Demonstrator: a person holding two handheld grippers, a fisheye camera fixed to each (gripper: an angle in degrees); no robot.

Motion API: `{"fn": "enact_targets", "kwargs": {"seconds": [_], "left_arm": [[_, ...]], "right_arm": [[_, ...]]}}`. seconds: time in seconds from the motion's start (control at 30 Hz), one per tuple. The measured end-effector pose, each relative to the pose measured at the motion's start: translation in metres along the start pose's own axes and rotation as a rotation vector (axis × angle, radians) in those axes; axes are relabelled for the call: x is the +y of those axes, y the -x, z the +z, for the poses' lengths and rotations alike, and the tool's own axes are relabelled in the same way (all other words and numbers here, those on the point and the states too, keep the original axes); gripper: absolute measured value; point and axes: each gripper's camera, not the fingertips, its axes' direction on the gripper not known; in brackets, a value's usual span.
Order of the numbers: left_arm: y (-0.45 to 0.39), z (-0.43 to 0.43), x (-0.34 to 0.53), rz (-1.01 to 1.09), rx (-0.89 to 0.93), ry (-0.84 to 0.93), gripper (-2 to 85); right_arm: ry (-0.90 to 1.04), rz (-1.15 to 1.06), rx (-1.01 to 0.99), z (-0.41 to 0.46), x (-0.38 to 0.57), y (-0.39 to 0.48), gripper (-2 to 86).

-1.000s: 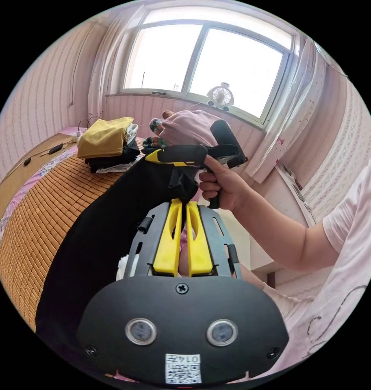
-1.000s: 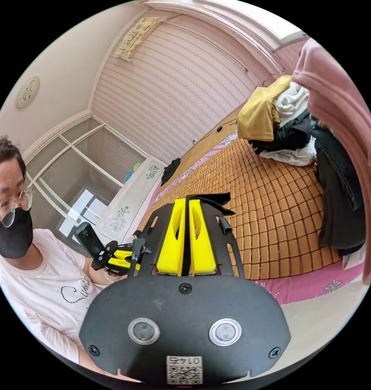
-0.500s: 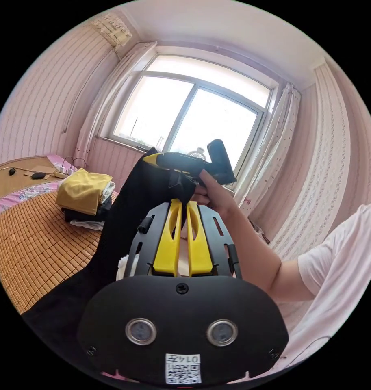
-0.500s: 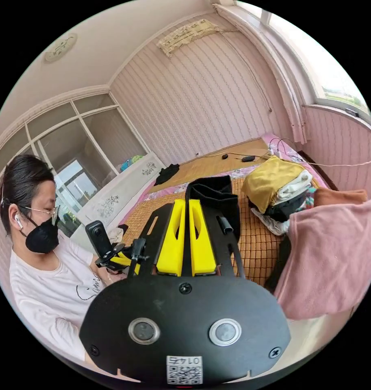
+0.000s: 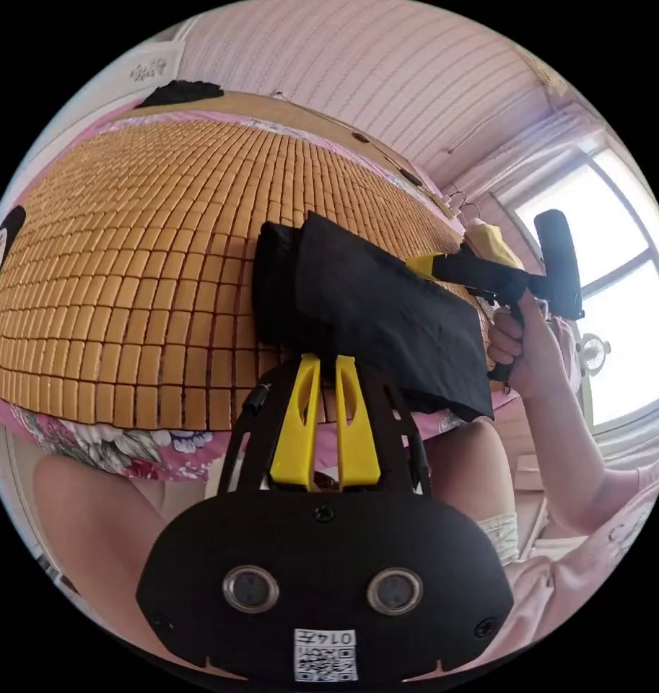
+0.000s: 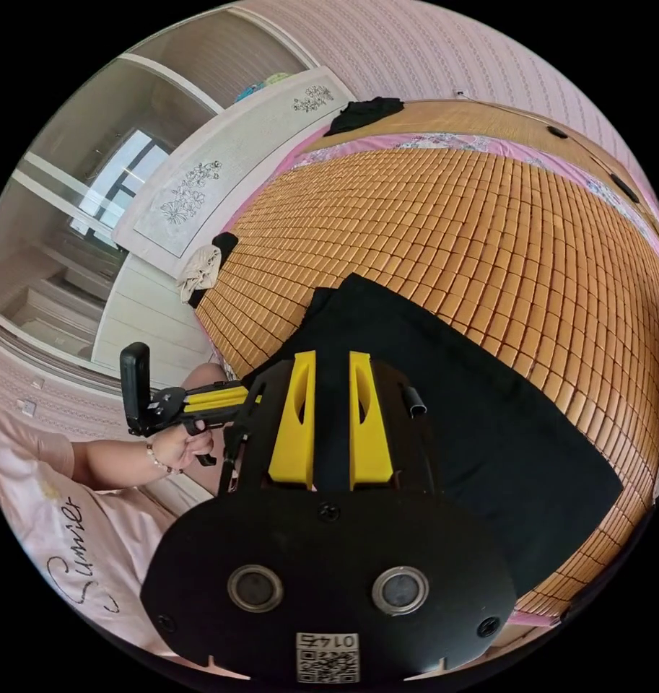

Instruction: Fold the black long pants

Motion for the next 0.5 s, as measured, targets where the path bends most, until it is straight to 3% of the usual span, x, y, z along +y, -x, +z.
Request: {"fn": "enact_targets", "kwargs": {"seconds": [0.3, 0.37, 0.5], "left_arm": [[0.022, -0.01, 0.019, 0.058, 0.084, -0.09, 3.3], [0.031, -0.009, 0.023, 0.017, 0.101, -0.087, 4.0], [0.048, -0.009, 0.032, -0.035, 0.165, -0.119, 3.6]], "right_arm": [[0.007, -0.133, 0.106, 0.062, -0.08, -0.002, 10.8], [0.067, -0.185, 0.121, 0.095, -0.125, -0.006, 15.2], [0.214, -0.187, 0.08, 0.154, -0.178, -0.033, 15.3]]}}
